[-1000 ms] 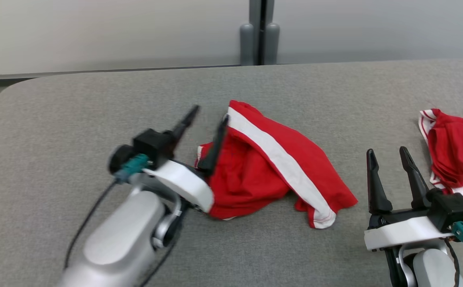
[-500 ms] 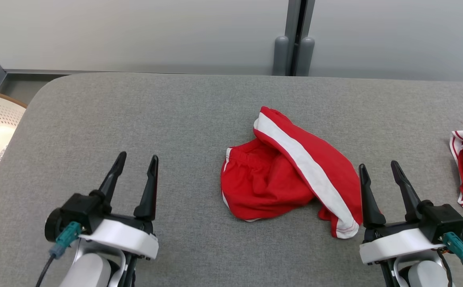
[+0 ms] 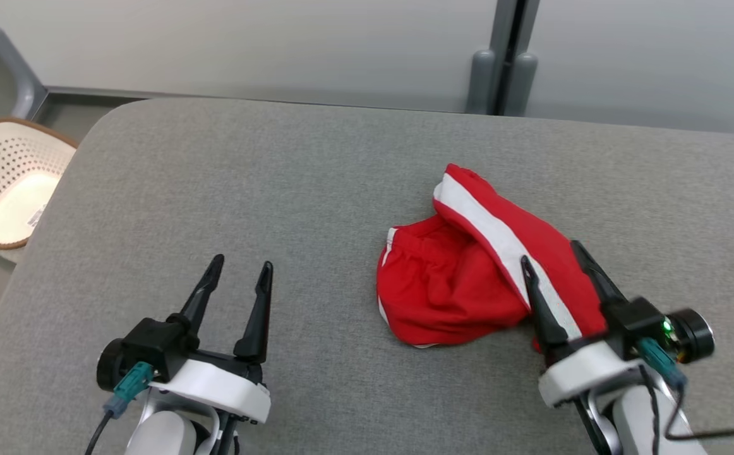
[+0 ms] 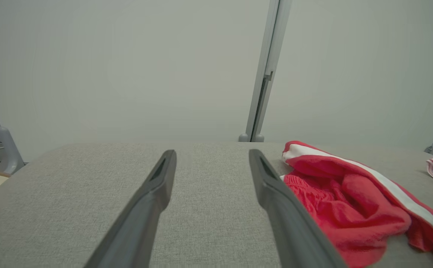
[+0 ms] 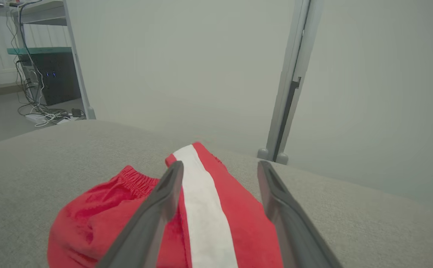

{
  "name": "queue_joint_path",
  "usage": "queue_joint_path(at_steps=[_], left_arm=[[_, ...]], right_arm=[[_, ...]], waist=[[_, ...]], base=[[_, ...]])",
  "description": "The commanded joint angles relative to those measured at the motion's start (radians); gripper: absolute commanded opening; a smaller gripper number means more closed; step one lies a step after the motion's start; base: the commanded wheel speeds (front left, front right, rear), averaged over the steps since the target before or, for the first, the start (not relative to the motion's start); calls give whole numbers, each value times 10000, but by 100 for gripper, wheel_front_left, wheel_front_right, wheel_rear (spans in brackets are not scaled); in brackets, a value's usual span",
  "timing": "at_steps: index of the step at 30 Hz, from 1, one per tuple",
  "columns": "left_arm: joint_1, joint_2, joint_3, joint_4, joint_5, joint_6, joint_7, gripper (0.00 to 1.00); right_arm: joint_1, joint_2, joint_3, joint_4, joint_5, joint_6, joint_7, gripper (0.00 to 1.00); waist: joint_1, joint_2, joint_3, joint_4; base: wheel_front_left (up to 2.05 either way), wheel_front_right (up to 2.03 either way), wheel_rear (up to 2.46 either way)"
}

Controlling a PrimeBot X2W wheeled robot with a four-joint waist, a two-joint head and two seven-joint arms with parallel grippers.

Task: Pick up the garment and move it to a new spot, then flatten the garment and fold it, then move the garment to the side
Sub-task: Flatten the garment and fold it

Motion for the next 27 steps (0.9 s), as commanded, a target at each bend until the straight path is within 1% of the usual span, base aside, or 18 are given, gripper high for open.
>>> queue_joint_path(at_steps=[1,7,10,13,15,20,25,27], left_arm=[[-134,-67,42,77,105,-93,3,100],[-286,-352,-4,408,201,-287,3,100],[-411,-412,-148,665,55,-356,3,100],[-486,-455,-243,795,-62,-380,3,100],[-468,-472,-362,855,-162,-393,3,100],[-560,-467,-646,841,-515,-365,2,100],[-548,-476,-742,822,-644,-271,2,100],[-547,-475,-750,820,-681,-253,2,100]], right_arm=[[-366,-124,211,198,-116,-19,249,100],[-2092,-559,1359,1115,-103,-19,1554,100],[-2955,-889,1813,1826,-362,-19,2637,100],[-3813,-958,2037,2329,-399,-20,3421,100],[-4202,-1143,2187,2719,-487,-20,3856,100],[-4969,-1457,2175,3644,-729,-20,4550,100],[-5260,-1503,1595,4407,-957,-20,4961,100],[-5283,-1396,1333,4626,-1015,-20,5022,100]], waist=[[0,0,145,204],[0,0,491,887],[0,0,642,1298],[0,0,776,1624],[0,0,851,1836],[0,0,977,2265],[0,0,1053,2440],[0,0,1078,2450]], base=[[0,0,0],[0,0,0],[0,0,0],[0,0,0],[0,0,0],[0,0,0],[0,0,0],[0,0,0]])
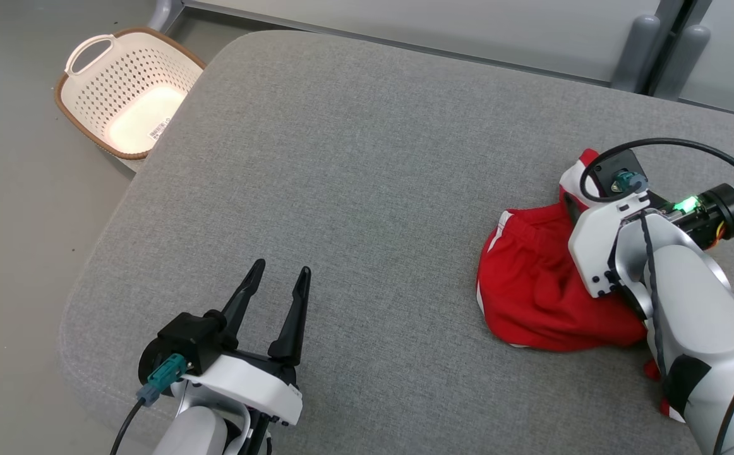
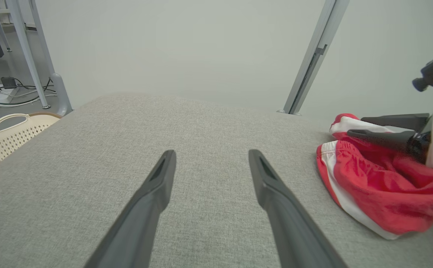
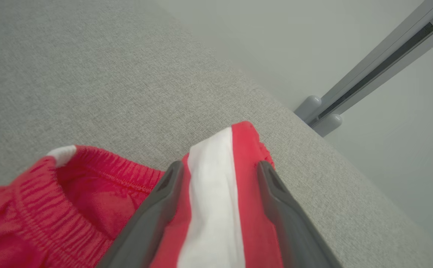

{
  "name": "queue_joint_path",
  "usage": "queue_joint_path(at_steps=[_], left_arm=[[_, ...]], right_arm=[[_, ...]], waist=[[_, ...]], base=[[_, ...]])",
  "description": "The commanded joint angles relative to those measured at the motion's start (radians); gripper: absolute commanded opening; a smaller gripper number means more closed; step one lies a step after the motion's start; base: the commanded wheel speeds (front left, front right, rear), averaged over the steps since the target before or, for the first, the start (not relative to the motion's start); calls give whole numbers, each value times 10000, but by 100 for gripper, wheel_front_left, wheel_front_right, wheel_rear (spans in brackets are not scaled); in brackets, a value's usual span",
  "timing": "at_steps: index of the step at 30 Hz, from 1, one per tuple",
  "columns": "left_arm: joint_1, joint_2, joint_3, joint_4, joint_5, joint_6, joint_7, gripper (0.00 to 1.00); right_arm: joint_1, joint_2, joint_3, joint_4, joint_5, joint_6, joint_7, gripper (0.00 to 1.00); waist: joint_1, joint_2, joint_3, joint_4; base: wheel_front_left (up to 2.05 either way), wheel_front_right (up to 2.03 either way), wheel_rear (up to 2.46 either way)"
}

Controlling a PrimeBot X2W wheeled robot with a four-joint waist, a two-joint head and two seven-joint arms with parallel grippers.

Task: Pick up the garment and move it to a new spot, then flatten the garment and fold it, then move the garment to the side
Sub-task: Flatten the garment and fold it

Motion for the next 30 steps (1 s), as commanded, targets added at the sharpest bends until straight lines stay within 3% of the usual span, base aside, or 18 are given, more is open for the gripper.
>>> queue_joint_path(at_steps=[1,6,11,17,24,30], left_arm=[[-138,31,32,0,-63,56,2,100],[-241,29,66,29,-69,102,2,100],[-203,33,252,48,126,126,2,100],[-104,28,678,-41,353,185,4,100],[7,31,828,-102,540,134,2,100],[258,32,852,26,656,90,2,100]], right_arm=[[-121,134,-227,261,-59,-22,17,0],[-180,404,-389,291,94,-22,-611,0],[54,904,76,-86,783,-22,-2308,0],[595,1065,1823,-1227,2443,-22,-3806,0],[1756,-196,4427,-3307,5198,-22,-3595,0],[2885,-1251,4717,-4370,7037,-22,-2976,0]], waist=[[0,-1,42,-23],[0,-1,52,-167],[0,-1,-179,-579],[0,-1,-527,-1087],[0,-1,-791,-1507],[0,-1,-976,-1727]], base=[[0,0,0],[0,0,0],[0,0,0],[0,0,0],[0,0,0],[0,0,0]])
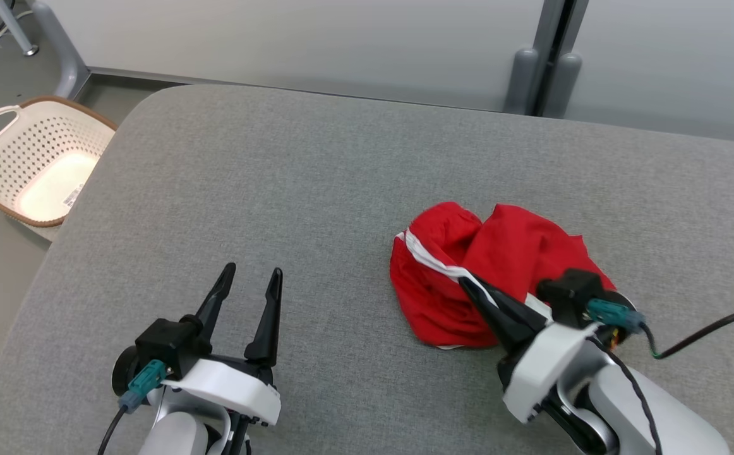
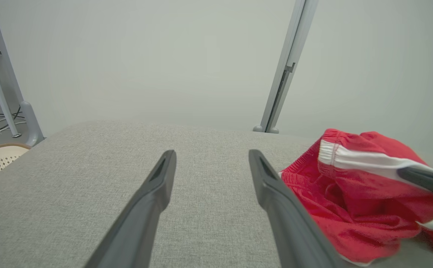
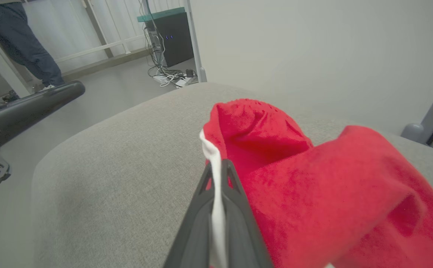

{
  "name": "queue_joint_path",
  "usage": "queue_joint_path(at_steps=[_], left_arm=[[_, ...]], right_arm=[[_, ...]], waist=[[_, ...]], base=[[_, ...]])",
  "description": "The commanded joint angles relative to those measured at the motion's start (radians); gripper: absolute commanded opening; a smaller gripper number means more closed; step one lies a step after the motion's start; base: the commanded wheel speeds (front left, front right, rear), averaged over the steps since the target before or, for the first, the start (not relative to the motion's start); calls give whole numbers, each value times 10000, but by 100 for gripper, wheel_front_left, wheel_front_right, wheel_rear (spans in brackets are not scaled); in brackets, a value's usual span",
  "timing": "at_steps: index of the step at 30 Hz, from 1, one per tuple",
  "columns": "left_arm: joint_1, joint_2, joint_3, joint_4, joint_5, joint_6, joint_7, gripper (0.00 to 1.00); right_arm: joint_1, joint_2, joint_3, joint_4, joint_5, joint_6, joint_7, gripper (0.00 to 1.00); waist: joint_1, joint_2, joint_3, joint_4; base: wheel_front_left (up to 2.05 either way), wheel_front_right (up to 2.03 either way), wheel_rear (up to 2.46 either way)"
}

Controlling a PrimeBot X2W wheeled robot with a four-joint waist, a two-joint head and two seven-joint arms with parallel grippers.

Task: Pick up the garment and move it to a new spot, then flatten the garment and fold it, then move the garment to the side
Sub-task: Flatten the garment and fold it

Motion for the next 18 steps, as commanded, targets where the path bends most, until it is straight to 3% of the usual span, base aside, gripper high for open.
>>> queue_joint_path(at_steps=[1,7,9,18], left_arm=[[83,39,37,45,57,-20,2,100],[182,36,138,173,216,-94,2,100],[140,36,158,203,242,-116,4,100],[-84,38,336,287,328,-176,2,100]], right_arm=[[231,-42,-30,-76,150,-11,71,0],[615,-123,-203,-20,-69,-11,-25,1],[576,-21,-268,184,-322,-11,-96,100],[476,371,-527,1145,-1162,-11,-210,100]], waist=[[0,0,-58,-83],[0,0,-106,-435],[0,0,-93,-558],[0,0,-51,-998]], base=[[0,0,0],[0,0,0],[0,0,0],[0,0,0]])
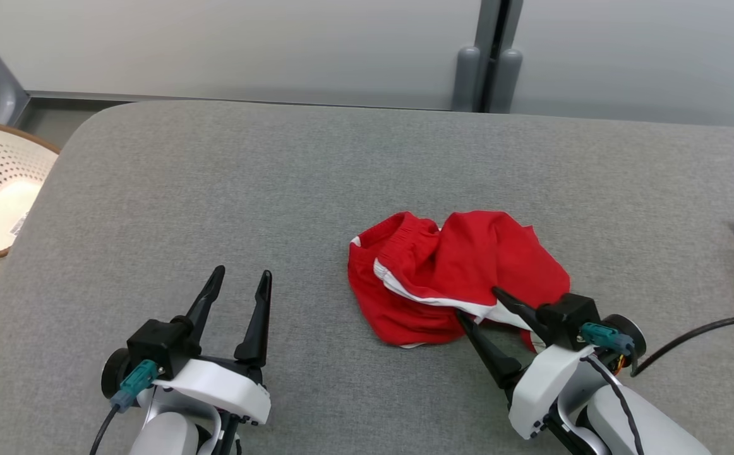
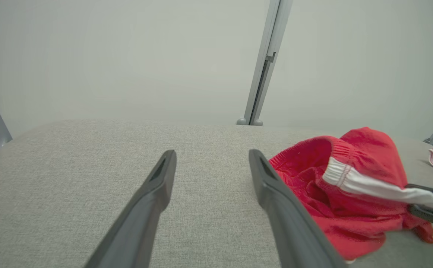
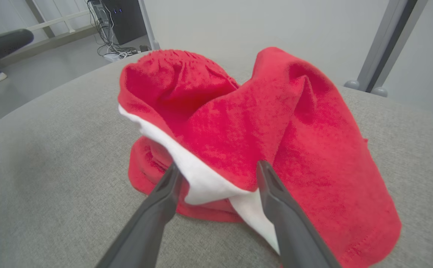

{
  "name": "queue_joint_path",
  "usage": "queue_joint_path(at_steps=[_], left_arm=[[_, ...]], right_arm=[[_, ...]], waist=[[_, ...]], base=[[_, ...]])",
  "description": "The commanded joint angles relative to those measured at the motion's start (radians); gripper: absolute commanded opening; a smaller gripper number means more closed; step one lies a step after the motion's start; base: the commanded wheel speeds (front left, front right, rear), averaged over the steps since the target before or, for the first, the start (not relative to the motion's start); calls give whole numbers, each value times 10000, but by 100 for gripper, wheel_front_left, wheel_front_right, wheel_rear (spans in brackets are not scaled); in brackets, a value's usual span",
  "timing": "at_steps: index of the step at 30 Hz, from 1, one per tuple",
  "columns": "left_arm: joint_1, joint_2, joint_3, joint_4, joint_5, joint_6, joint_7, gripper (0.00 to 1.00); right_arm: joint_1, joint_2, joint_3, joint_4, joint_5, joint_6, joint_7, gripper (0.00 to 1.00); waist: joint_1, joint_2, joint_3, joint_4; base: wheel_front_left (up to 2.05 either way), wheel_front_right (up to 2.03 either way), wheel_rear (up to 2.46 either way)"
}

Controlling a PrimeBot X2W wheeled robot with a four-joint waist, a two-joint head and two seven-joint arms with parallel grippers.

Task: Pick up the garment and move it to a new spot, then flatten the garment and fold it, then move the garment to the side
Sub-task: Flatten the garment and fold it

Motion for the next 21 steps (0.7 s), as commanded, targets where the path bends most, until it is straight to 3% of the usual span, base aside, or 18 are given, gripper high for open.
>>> queue_joint_path(at_steps=[1,11,15,21], left_arm=[[-98,36,113,11,78,-60,4,100],[-231,37,585,-228,-36,-139,4,100],[-195,56,635,-479,-67,-160,4,100],[-195,380,232,-698,-390,-158,4,100]], right_arm=[[-7,30,-120,45,-37,-5,-135,100],[731,31,-1248,-211,395,-5,-925,100],[1340,-53,-2409,-391,179,-7,-1357,100],[2238,473,-4300,-534,-859,-5,-1823,100]], waist=[[0,-1,5,-128],[0,-1,-82,-757],[0,-1,-25,-967],[0,-1,102,-1215]], base=[[0,0,0],[0,0,0],[0,0,0],[0,0,0]])
